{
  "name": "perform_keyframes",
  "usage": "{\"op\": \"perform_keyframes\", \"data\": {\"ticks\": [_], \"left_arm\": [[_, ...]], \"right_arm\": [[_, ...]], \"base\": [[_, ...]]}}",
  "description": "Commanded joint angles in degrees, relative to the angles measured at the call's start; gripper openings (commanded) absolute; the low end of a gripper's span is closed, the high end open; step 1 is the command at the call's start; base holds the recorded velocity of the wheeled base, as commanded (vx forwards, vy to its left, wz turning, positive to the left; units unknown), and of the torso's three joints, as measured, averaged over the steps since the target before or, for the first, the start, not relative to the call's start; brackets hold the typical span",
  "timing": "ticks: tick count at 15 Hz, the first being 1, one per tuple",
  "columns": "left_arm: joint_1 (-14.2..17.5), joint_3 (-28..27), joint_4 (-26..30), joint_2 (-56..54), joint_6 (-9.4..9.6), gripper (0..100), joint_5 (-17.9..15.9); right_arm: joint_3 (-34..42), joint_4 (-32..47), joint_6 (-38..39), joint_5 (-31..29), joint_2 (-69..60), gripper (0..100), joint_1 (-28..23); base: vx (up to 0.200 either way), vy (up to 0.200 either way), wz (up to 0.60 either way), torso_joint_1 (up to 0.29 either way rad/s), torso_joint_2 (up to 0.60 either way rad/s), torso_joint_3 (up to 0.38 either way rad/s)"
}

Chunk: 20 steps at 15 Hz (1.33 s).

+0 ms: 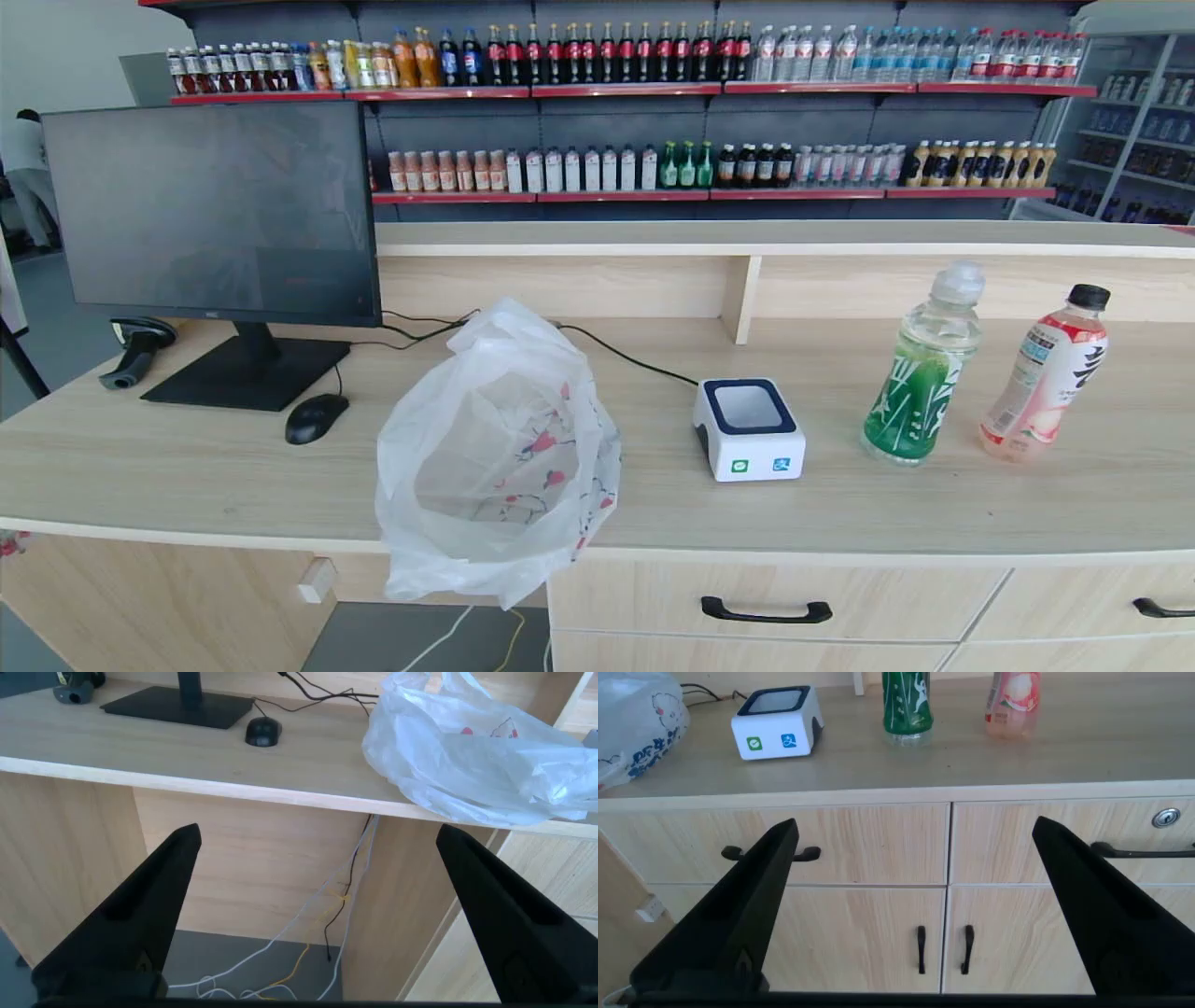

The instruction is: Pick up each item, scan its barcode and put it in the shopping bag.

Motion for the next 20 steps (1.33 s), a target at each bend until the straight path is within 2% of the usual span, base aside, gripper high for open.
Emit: {"op": "perform_keyframes", "data": {"ticks": [1, 9, 11, 14, 15, 17, 19, 20], "left_arm": [[0.0, 0.0, 0.0, 0.0, -0.08, 100, 0.0], [0.0, 0.0, 0.0, 0.0, 0.01, 100, 0.1], [0.0, 0.0, 0.0, 0.0, 0.01, 100, 0.0], [0.0, 0.0, 0.0, 0.0, 0.01, 100, 0.0], [0.0, 0.0, 0.0, 0.0, 0.01, 100, 0.0], [0.0, 0.0, 0.0, 0.0, 0.01, 100, 0.0], [0.0, 0.0, 0.0, 0.0, 0.01, 100, 0.0], [0.0, 0.0, 0.0, 0.0, 0.01, 100, 0.0]], "right_arm": [[0.0, 0.0, 0.1, 0.0, 0.0, 100, 0.0], [-0.2, -0.5, -2.9, 2.6, 0.0, 100, 0.0], [-8.3, 0.0, -2.8, 3.2, 6.0, 100, 0.1], [-16.3, -0.7, -1.6, 3.7, 16.8, 100, 1.1], [-21.4, -1.8, 2.5, 3.6, 25.7, 100, 1.1], [-26.2, -5.4, 4.9, 3.5, 35.6, 100, 1.1], [-28.6, -17.1, 4.7, 3.5, 47.4, 100, 0.7], [-28.8, -26.4, 4.1, 3.4, 54.4, 100, -0.8]], "base": [[0.000, 0.000, 0.00, 0.000, 0.00, 0.000], [0.000, 0.000, 0.00, 0.000, 0.00, 0.000], [0.000, 0.000, 0.00, 0.000, 0.00, 0.000], [0.000, 0.000, 0.00, 0.000, 0.00, 0.000], [0.000, 0.000, 0.00, 0.000, 0.00, 0.000], [0.000, 0.000, 0.00, 0.000, 0.00, 0.000], [0.000, 0.000, 0.00, 0.000, 0.00, 0.000], [0.000, 0.000, 0.00, 0.000, 0.00, 0.000]]}}
